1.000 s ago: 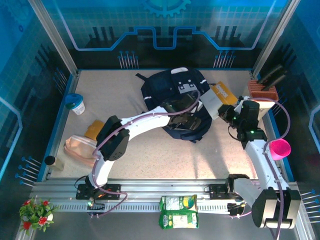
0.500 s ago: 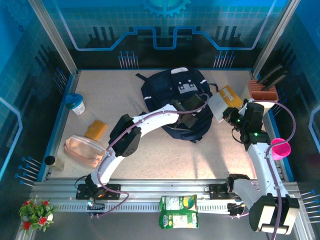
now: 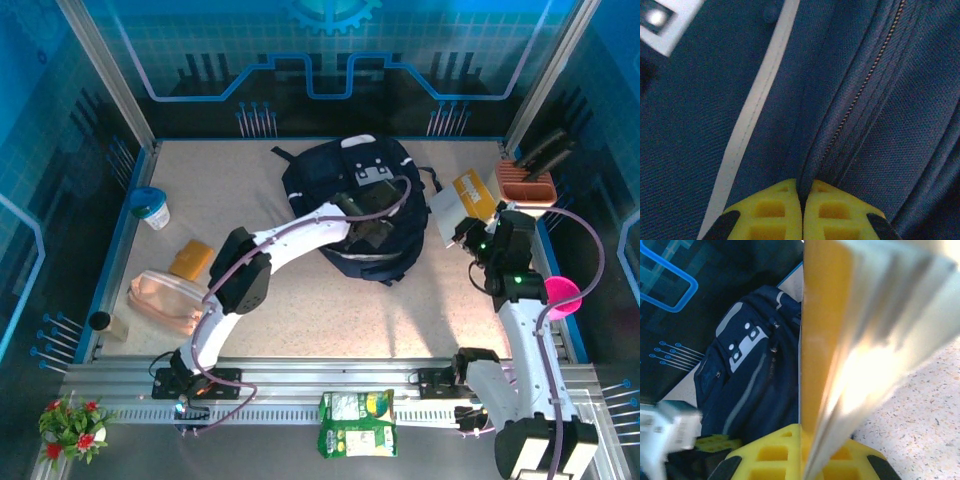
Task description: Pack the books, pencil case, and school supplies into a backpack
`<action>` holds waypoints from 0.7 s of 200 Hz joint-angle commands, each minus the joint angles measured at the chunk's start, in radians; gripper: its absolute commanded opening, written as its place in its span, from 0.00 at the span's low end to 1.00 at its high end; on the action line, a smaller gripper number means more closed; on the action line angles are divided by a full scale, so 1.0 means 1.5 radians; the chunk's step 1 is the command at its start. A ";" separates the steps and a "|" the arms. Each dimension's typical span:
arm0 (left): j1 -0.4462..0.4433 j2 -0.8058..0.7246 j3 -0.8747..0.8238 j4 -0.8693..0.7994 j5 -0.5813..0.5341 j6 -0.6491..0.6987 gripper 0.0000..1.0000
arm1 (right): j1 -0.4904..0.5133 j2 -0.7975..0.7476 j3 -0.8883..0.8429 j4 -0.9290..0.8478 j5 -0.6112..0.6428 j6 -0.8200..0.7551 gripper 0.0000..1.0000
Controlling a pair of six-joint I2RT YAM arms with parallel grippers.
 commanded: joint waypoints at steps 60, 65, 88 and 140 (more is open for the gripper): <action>0.041 -0.117 -0.035 0.182 -0.004 -0.097 0.00 | 0.030 -0.027 -0.031 -0.002 -0.065 0.080 0.04; 0.041 -0.118 -0.033 0.186 -0.001 -0.099 0.00 | 0.038 -0.029 -0.036 0.008 -0.069 0.090 0.04; 0.041 -0.119 -0.021 0.197 0.012 -0.103 0.00 | 0.081 -0.026 -0.064 0.073 -0.091 0.136 0.04; 0.041 -0.127 -0.016 0.205 0.022 -0.107 0.00 | 0.181 0.056 -0.089 0.210 -0.101 0.203 0.05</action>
